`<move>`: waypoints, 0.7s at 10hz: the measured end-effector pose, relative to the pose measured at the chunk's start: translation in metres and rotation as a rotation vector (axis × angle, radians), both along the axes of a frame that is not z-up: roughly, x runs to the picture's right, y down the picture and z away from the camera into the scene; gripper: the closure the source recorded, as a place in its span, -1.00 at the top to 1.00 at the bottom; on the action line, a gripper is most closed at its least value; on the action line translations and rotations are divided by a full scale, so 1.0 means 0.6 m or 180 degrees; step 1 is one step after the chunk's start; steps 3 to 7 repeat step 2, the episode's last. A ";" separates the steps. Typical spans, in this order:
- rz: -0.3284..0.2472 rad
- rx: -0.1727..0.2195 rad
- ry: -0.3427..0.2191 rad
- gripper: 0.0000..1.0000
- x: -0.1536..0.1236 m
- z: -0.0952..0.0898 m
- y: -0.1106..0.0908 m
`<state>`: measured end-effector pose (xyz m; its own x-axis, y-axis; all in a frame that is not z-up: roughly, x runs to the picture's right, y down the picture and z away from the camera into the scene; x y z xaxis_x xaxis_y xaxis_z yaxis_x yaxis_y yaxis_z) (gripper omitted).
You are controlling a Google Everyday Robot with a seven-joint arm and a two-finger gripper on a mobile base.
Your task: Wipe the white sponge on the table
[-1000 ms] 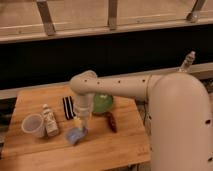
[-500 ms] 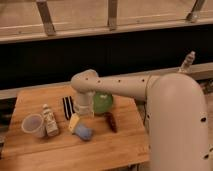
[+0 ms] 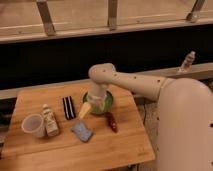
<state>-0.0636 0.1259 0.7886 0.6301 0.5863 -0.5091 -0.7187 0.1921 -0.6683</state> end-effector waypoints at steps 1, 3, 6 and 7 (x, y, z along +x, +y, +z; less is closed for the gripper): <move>0.0188 -0.0002 0.0069 0.60 0.033 0.014 -0.020; 0.0418 -0.0017 0.0180 0.60 0.079 0.027 -0.034; 0.0418 -0.0017 0.0180 0.60 0.079 0.027 -0.034; 0.0418 -0.0017 0.0180 0.60 0.079 0.027 -0.034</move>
